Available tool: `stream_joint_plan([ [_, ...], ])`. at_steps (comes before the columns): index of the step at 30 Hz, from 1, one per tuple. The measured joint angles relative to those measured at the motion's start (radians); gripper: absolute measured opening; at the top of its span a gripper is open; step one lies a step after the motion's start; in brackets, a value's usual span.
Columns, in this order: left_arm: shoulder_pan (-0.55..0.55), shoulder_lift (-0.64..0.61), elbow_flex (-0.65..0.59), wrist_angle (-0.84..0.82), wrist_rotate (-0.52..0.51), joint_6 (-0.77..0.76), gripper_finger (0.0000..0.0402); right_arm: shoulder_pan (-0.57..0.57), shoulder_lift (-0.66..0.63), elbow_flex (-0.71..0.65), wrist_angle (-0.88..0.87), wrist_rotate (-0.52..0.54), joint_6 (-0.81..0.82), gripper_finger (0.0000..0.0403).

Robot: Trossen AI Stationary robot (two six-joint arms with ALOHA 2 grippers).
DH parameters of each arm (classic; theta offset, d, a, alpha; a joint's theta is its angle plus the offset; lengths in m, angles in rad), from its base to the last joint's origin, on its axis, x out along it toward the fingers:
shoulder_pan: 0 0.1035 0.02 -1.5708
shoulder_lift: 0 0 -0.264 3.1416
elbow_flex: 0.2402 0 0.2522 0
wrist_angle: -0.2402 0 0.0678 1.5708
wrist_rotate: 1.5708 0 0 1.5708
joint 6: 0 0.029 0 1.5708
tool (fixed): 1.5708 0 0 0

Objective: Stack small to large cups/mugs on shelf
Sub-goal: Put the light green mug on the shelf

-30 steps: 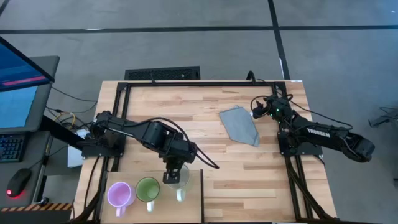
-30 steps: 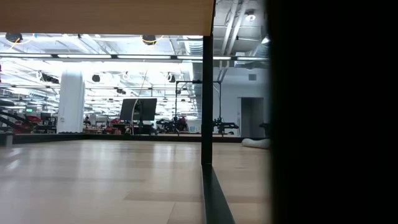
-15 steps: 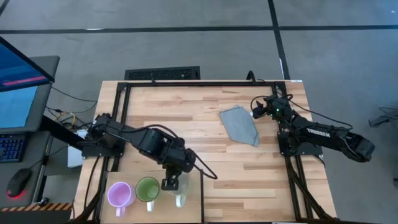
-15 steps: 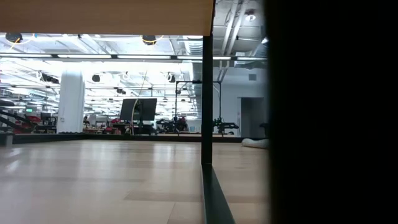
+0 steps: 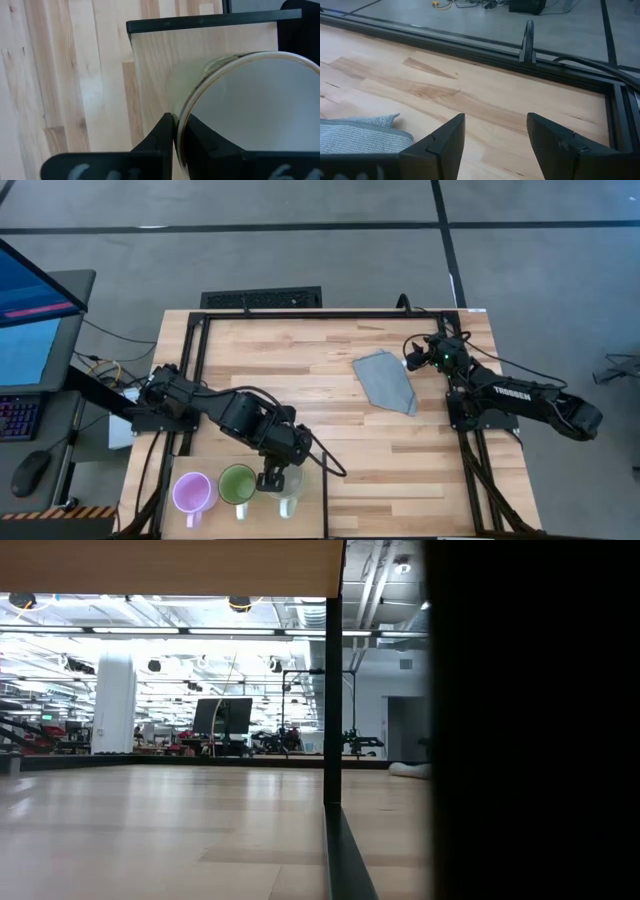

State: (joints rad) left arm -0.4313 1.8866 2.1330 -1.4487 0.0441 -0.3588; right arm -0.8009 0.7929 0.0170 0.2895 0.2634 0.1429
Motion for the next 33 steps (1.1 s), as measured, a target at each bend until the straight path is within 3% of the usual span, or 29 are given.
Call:
stream_joint_plan([
  [33,0.001,0.000,-0.001,0.045,0.030,-0.056,0.0036,0.000,0.000,0.000,0.000,0.000,0.000,0.0235],
])
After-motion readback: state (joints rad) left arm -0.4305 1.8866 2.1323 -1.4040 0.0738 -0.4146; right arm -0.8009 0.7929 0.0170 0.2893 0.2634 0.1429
